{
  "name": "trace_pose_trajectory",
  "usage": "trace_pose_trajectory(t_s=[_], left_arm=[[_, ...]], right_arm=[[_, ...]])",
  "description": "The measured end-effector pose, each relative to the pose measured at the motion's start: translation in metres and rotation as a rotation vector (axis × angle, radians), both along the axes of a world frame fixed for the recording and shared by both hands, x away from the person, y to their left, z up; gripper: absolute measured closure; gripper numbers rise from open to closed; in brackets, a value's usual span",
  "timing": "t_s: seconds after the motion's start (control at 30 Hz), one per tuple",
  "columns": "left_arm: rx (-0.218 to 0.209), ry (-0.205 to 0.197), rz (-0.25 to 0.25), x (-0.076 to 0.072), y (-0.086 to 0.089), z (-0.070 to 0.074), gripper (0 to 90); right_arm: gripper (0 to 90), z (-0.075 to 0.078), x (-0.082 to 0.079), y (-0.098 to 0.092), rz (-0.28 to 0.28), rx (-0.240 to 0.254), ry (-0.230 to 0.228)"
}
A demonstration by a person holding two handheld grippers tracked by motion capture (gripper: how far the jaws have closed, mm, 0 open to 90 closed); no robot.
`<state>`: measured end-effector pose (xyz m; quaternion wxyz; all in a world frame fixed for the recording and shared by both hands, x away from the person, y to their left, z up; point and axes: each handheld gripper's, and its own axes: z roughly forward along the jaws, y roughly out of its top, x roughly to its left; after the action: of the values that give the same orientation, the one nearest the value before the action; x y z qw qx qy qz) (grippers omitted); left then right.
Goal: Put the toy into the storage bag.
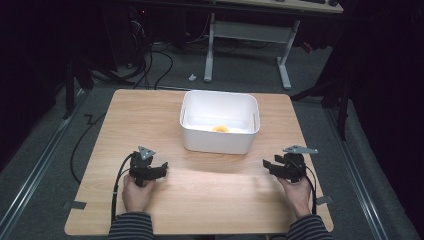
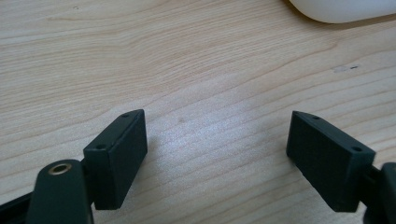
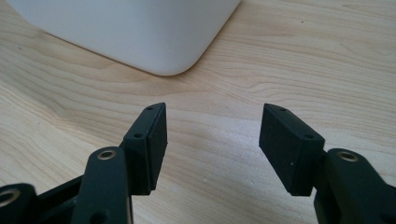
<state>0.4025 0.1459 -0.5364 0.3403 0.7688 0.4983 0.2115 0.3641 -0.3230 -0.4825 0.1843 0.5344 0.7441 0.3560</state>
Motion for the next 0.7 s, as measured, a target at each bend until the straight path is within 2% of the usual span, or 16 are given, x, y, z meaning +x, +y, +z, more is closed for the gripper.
trace_pose_trajectory(t_s=[0.27,0.37,0.7], left_arm=[[0.000,0.000,0.000,0.000,0.000,0.000,20.6],[0.000,0.000,0.000,0.000,0.000,0.000,20.6],[0.001,0.000,0.000,0.000,0.000,0.000,20.6]], right_arm=[[41.7,-0.010,0.004,0.002,-0.015,-0.015,-0.011],[41.1,-0.017,0.006,0.003,-0.019,-0.025,0.001],[40.4,-0.025,0.010,0.008,-0.016,-0.048,-0.007]])
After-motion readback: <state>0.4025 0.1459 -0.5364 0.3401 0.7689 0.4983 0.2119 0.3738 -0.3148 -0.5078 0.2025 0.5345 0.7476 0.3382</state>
